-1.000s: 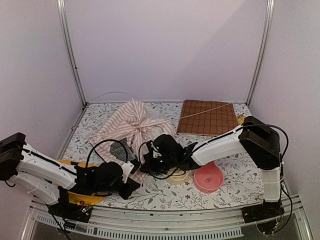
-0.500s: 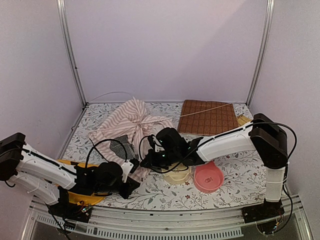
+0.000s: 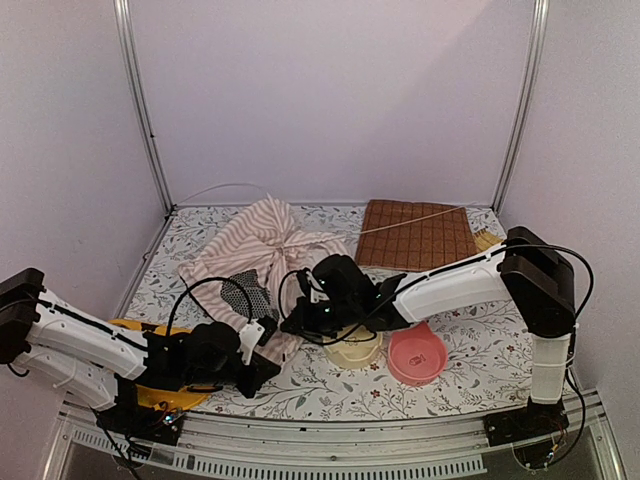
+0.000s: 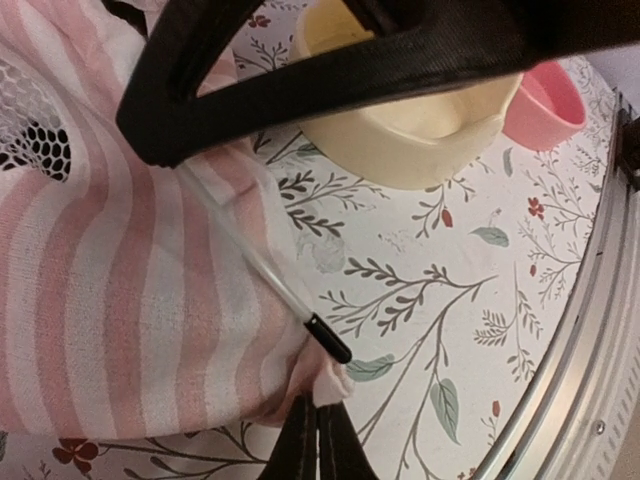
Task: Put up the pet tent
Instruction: Insert the tent pole into the pole socket of the pet tent.
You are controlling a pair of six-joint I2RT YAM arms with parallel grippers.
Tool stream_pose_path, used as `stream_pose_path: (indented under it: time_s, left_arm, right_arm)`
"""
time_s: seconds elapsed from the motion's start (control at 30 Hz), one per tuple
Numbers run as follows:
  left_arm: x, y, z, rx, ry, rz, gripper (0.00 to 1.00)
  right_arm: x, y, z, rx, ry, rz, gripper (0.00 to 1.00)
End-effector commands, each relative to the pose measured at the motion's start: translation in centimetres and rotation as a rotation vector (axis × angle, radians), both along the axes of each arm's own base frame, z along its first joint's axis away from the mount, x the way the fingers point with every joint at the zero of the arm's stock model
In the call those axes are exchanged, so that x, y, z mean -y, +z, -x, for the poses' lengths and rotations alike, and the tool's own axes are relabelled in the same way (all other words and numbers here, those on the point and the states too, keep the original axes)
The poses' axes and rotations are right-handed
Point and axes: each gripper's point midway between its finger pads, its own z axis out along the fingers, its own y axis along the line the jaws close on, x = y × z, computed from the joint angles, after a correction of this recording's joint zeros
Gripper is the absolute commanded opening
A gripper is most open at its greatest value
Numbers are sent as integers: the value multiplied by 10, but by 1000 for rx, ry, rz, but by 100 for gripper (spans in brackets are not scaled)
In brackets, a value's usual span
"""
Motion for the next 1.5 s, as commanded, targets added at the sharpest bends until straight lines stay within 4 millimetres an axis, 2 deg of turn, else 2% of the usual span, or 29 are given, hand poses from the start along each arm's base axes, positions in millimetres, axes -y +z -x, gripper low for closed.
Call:
stream_pose_path:
  time_s: [0.0, 0.17, 0.4, 0.6, 0.9, 1.0, 1.23, 1.47]
  left_arm:
    - [6, 5, 6, 1, -39, 37, 0]
    - [8, 7, 6, 2, -40, 46, 0]
    - [12, 19, 6, 8, -40, 99, 0]
    - [16, 29, 4, 8, -37, 140, 0]
    - [10, 29, -13, -64, 81, 197, 0]
    - [8, 24, -18, -101, 110, 200, 0]
    - [32, 32, -9, -130, -4, 242, 0]
    - [32, 35, -20, -144, 61, 256, 0]
  right_arm:
    - [-4, 18, -28, 64, -73, -63, 0]
    - [-4, 17, -31, 69, -78, -59, 0]
    - [2, 4, -29, 63, -88, -36, 0]
    - [4, 4, -31, 75, -104, -35, 0]
    - [10, 2, -24, 89, -116, -31, 0]
    - [12, 4, -24, 95, -120, -33, 0]
    - [11, 9, -26, 110, -126, -39, 0]
    - [6, 7, -22, 117, -107, -36, 0]
